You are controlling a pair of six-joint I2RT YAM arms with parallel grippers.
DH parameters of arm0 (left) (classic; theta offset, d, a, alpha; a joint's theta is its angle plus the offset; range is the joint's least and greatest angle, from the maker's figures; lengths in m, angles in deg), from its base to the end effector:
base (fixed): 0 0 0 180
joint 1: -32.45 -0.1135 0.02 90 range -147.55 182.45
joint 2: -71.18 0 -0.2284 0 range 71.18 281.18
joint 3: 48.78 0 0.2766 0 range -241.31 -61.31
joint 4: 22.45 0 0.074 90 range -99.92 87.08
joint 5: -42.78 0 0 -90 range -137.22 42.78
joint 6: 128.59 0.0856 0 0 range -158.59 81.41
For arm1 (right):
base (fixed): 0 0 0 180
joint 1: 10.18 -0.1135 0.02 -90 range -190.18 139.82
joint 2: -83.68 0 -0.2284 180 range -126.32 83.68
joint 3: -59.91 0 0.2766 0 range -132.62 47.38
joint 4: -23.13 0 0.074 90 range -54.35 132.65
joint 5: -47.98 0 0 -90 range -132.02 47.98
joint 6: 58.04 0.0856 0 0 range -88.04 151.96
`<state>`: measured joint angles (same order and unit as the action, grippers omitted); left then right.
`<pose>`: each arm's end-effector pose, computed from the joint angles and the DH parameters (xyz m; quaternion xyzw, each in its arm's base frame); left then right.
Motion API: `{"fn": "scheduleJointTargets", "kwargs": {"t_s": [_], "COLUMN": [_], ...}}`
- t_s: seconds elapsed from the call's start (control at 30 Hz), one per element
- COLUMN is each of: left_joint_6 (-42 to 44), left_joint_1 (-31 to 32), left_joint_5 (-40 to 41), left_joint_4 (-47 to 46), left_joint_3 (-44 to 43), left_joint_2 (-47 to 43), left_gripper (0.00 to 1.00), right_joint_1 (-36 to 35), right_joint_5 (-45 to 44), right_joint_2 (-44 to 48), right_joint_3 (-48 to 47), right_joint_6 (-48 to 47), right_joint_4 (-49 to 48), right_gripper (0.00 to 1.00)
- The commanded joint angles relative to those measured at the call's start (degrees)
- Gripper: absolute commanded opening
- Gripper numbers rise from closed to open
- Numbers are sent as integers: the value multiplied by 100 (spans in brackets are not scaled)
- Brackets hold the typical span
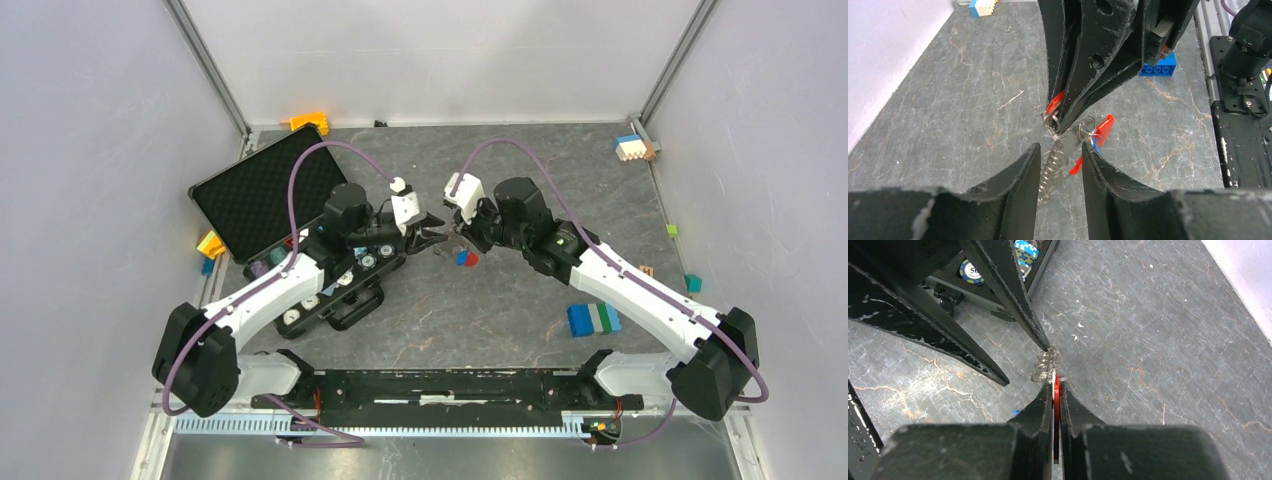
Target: Put the keys on the keyring
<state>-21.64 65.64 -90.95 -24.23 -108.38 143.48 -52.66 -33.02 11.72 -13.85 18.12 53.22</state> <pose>0.2637 -0.2432 0.2445 0.5180 0.5478 -0.3678 0.5443 0.2604 0.2566 0.2642 -0.4394 0.7355 0.1917 0.4787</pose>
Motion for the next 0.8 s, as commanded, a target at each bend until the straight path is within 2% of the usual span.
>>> {"fn": "scheduleJointTargets", "kwargs": {"t_s": [0.0,0.5,0.77], "left_joint_6": [-229,-653,-866], "left_joint_1": [-5,196,205], "left_joint_5": [-185,294,558], "left_joint_4": [-758,-1203,-1557], "left_joint_3": [71,250,348], "left_joint_2": [141,290,424], "left_gripper": [42,40,34], "right_joint_1": [58,82,100], "right_joint_5": [83,105,135], "right_joint_2": [200,164,154], "right_joint_3": [-16,-42,-43], "right_joint_6": [22,57,66], "right_joint_4": [-350,-357,-350], "right_gripper": [0,0,0]}}
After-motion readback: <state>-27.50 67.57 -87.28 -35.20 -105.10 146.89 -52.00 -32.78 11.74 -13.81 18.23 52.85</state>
